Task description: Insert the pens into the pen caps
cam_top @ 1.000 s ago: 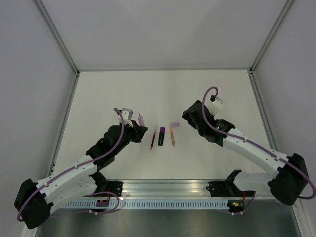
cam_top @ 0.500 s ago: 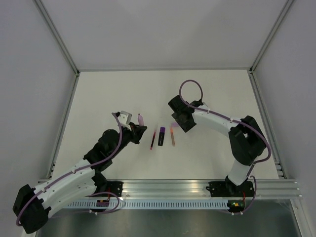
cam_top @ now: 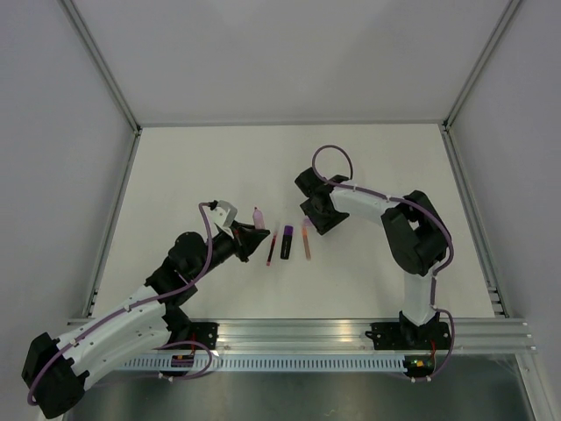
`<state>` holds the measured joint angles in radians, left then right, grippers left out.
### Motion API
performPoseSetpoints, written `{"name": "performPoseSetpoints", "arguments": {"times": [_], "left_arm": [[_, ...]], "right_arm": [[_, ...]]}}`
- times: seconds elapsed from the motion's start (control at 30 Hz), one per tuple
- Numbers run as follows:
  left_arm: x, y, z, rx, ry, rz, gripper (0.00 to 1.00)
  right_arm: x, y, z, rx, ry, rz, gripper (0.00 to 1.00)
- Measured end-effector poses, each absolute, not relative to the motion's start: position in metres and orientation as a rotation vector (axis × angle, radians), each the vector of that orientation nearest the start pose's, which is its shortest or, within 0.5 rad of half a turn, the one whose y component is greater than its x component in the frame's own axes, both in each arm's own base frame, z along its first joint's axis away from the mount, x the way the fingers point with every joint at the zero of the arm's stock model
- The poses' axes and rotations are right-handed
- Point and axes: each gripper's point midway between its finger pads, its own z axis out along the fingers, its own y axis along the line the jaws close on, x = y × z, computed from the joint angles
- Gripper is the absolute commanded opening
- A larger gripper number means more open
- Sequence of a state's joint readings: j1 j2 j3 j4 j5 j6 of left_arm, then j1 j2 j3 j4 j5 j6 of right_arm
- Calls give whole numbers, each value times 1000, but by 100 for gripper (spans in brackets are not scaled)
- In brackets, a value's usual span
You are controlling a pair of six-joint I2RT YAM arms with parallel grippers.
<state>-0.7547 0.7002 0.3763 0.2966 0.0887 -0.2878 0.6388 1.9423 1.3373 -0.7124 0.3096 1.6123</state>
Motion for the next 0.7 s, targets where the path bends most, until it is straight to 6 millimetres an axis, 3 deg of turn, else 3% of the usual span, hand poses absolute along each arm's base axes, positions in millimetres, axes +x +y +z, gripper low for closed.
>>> {"name": "performPoseSetpoints", "arguments": {"times": [0.27,0.43,0.53,0.7], "left_arm": [[209,-239,218,474,1595,-886,2],[209,-238,218,475,1591,-885,2],[209,-238,220,474,1586,-886,2],[209,-238,221,474,1583,-886,2]], "right_arm": [[354,248,20,1399,2413,182,64],[356,253,19,1427,2429,193,54],[352,248,17,1446,2440,159,51],[346,233,16,1475,2450,49,54]]}}
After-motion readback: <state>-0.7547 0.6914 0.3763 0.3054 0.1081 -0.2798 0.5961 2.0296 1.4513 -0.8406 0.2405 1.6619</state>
